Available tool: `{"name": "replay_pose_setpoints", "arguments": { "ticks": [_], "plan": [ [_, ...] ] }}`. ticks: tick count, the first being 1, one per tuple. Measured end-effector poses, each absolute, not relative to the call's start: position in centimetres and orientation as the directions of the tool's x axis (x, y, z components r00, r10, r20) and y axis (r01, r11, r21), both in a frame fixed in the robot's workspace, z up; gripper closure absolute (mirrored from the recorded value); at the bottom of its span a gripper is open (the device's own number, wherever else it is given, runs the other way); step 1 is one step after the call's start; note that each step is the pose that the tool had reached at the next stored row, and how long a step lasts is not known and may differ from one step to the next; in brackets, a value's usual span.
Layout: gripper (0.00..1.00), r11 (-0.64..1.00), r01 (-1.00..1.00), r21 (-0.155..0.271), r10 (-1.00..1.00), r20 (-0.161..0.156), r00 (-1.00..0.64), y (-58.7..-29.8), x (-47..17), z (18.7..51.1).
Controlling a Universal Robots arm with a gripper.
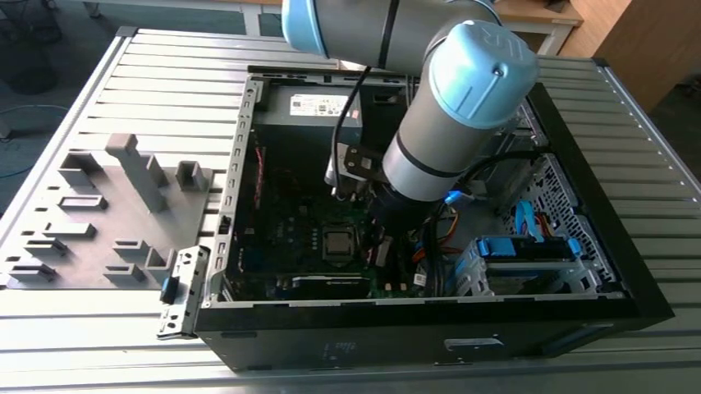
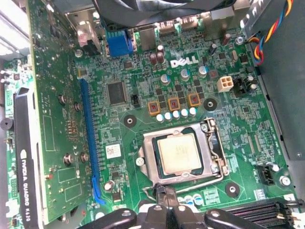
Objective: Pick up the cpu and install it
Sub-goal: 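Install the first cpu locking lever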
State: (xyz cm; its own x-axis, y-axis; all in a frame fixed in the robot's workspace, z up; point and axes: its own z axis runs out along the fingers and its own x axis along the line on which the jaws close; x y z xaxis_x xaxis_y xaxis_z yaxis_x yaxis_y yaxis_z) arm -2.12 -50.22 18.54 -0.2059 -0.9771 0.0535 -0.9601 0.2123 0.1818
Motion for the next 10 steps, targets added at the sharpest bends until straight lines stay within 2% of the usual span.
{"name": "replay_pose_setpoints", "arguments": {
  "ticks": [10],
  "plan": [
    [0.89,0.212,-0.960,0.181,-0.977,0.053,-0.206,-50.2,-2.2,19.7]
  ]
}}
